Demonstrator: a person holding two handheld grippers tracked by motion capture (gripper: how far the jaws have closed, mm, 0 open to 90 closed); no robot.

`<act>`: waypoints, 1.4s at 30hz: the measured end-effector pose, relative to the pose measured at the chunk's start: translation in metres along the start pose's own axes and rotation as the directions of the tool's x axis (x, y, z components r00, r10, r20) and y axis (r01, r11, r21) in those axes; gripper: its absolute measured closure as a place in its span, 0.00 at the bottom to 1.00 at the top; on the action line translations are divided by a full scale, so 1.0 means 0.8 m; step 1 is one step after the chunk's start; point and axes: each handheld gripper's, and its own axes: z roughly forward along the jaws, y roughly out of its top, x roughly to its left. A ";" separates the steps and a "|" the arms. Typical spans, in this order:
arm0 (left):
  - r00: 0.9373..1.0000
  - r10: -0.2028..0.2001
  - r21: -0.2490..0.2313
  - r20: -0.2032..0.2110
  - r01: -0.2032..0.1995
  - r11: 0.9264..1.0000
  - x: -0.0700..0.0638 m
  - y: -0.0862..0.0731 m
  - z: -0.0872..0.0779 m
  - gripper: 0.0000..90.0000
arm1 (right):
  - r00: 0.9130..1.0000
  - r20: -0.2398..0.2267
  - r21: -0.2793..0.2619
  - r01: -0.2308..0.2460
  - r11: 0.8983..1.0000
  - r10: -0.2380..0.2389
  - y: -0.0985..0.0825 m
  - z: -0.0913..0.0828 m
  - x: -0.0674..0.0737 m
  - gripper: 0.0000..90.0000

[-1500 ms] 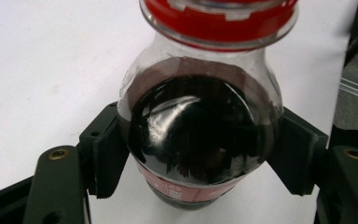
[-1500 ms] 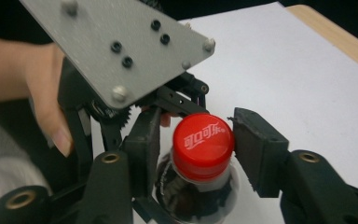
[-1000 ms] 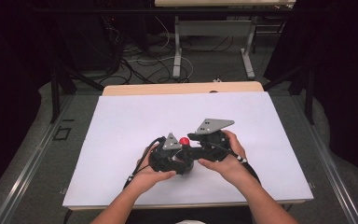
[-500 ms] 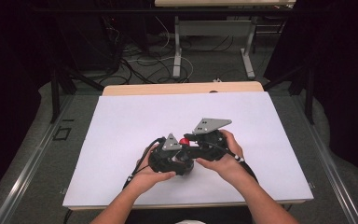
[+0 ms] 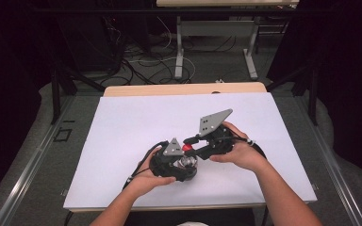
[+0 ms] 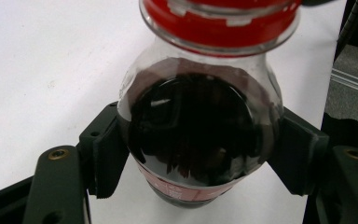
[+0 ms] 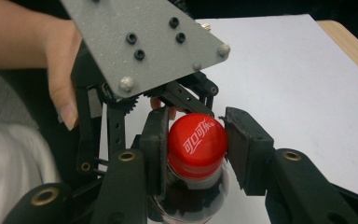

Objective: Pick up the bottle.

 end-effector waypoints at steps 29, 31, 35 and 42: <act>0.996 -0.066 -0.005 -0.053 0.066 0.998 0.004 0.002 -0.006 0.33 | 0.934 0.322 -0.075 -0.138 0.988 0.155 0.008 0.027 0.041 0.64; 0.997 -0.063 -0.007 -0.051 0.063 0.998 0.004 0.002 -0.005 0.33 | 0.939 0.310 -0.068 -0.136 0.988 0.151 0.009 0.026 0.038 0.67; 0.997 -0.051 -0.009 -0.055 0.051 0.999 0.005 0.001 -0.006 0.33 | 0.955 0.249 -0.058 -0.153 0.986 0.163 0.011 0.023 0.029 0.68; 0.999 -0.035 -0.005 -0.026 0.035 0.999 0.006 0.000 -0.009 0.33 | 0.992 0.102 -0.005 -0.068 0.998 0.068 0.015 0.019 0.009 0.68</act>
